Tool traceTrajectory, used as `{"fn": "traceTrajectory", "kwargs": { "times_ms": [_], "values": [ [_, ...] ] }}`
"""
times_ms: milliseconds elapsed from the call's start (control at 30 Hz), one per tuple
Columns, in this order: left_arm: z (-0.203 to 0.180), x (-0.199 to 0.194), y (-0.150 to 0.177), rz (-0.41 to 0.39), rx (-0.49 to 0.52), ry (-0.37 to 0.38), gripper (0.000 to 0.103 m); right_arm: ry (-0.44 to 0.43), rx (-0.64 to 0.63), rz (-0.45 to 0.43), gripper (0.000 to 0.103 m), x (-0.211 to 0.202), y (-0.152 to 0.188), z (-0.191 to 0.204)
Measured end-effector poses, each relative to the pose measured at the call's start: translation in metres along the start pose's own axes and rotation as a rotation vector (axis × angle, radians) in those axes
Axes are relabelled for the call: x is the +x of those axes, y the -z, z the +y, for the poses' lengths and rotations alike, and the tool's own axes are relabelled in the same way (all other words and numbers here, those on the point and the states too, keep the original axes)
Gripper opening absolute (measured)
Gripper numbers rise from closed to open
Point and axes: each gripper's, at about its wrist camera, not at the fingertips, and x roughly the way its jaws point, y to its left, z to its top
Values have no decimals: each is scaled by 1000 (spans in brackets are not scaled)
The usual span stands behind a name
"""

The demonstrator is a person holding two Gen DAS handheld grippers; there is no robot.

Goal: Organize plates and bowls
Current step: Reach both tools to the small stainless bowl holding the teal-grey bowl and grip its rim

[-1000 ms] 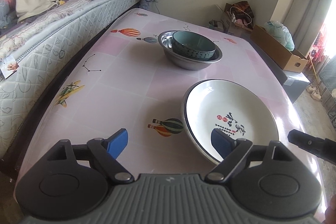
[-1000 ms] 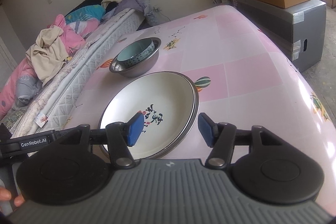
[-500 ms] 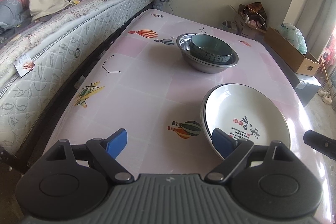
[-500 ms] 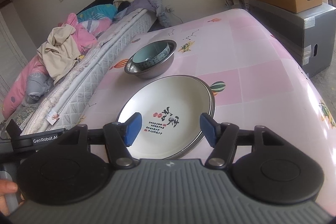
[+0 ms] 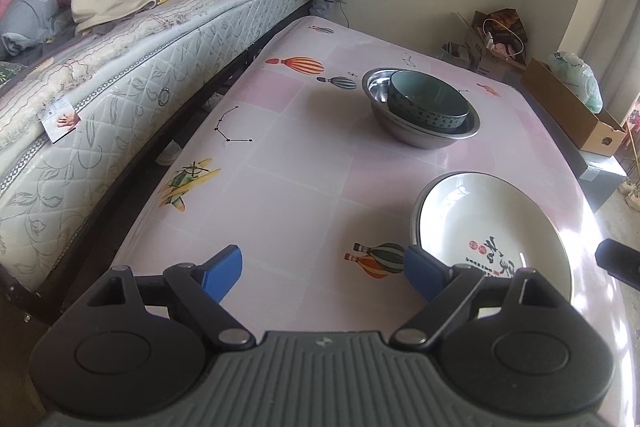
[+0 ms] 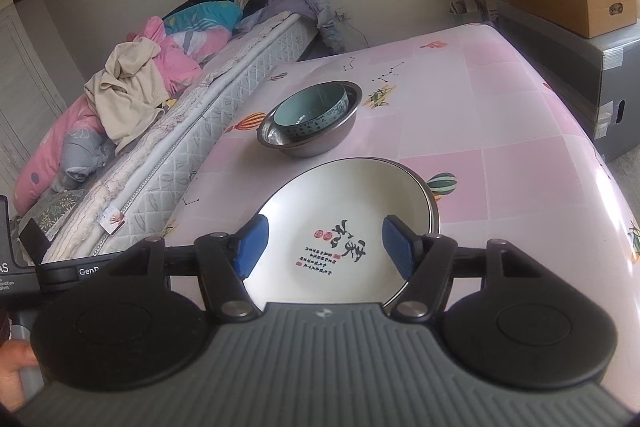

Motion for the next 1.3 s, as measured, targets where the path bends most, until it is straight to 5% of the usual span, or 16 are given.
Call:
{"fn": "traceTrajectory", "kwargs": {
  "times_ms": [300,600,867,1300],
  "values": [
    [7,27,-26,-5,5,-10,89,-28,-53,16,64,32,-33,10],
    [6,66,-91,-98,7,37,89,-48,-34,46,67,92,-110,-4],
    [4,119,-141,-89,-19,113,58,-24,-5,138,65,185,-157,-29],
    [-14,177,-158,45,-5,192,32,-42,49,211,35,256,-161,-56]
  ]
}}
